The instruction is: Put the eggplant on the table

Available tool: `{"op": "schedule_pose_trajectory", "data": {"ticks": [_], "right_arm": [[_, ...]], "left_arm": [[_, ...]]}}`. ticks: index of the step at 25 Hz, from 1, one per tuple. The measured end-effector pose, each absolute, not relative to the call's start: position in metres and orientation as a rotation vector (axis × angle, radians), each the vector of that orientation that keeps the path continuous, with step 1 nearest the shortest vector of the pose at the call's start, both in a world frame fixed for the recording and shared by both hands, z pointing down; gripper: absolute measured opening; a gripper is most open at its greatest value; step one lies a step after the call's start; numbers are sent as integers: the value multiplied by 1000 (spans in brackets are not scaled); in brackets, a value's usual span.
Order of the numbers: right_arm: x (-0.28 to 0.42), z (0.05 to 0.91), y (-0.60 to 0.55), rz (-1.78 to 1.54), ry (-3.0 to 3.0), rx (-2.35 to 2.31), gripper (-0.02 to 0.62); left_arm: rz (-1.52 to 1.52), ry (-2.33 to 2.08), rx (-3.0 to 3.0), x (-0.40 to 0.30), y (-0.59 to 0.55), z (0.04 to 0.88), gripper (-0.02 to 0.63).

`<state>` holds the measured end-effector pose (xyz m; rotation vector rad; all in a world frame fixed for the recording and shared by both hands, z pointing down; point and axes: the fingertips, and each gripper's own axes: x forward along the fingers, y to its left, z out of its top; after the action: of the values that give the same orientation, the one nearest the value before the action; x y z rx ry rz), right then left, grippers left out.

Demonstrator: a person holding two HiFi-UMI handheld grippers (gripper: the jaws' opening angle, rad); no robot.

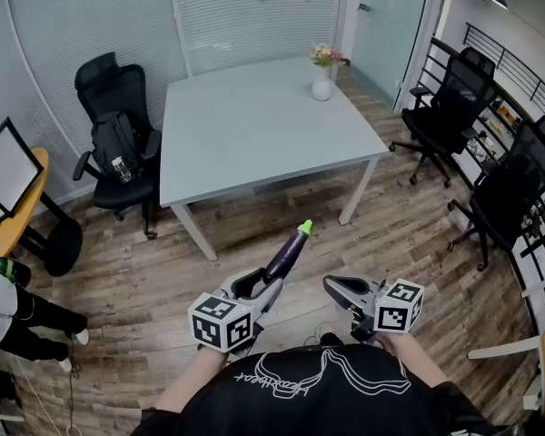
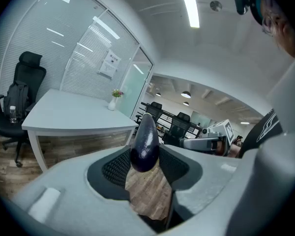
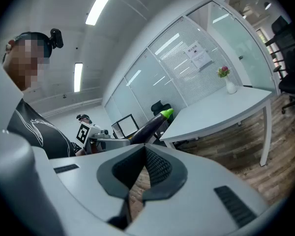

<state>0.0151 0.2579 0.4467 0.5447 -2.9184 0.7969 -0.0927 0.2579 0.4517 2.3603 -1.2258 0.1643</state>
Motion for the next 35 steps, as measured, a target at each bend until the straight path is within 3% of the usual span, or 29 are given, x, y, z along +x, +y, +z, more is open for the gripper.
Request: {"op": "schedule_pose_trajectory", "data": {"ticks": [19,35], "right_arm": [[4,447,284,808,-2936,539,9],[21,456,179,897,-2980,505,9]], "left_arm": [[136,-1183,2391,-98,273,440,187],[188,-1235,2363,-83,183,444,187]]}}
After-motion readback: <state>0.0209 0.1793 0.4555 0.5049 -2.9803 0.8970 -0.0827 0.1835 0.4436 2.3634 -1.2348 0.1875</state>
